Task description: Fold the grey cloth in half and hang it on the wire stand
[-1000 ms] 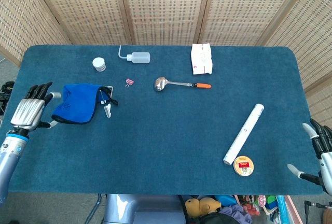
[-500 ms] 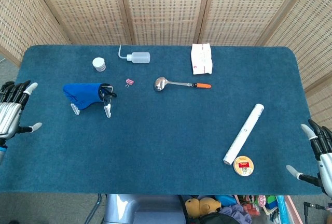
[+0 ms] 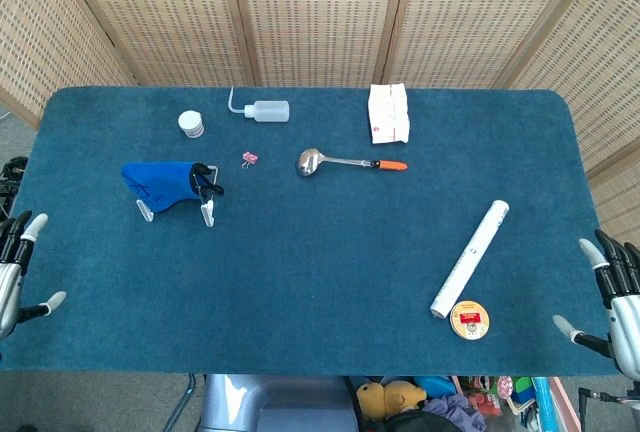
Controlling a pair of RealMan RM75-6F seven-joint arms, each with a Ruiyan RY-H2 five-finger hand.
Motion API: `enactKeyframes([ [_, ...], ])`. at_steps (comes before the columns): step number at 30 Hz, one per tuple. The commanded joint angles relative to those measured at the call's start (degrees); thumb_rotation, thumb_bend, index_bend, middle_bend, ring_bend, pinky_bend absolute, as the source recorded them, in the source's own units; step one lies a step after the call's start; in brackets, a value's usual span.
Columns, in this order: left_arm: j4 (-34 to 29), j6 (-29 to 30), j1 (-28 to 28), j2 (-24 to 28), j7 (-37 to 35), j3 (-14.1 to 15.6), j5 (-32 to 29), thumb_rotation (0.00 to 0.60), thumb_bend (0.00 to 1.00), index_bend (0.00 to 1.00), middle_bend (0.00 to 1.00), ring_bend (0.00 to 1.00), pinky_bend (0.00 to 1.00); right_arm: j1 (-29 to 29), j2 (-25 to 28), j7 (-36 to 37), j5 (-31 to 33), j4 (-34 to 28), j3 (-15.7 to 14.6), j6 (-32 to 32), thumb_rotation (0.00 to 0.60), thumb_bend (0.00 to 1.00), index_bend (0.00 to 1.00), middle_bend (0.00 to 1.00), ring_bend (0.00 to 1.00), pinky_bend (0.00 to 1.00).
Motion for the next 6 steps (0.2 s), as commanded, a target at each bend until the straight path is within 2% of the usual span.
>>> enactKeyframes([
  [1,0.2,1.6,1.3,-1.5,1.5,1.3,3.9,0.6,0.13,0.0,0.0,0.0,0.0,-0.6,-1.7,-4.9,1.3,-0.3,0.7,0.8,0.6,0.0,0.0,0.0,0.0,0.0],
  [6,1.5,2.6,1.9,-2.1,1.2,1.2,6.2,0.6,0.13,0.0,0.0,0.0,0.0,-0.7,-2.0,-7.1,1.9,-1.0,0.6,0.3,0.6,0.0,0.0,0.0,0.0,0.0],
])
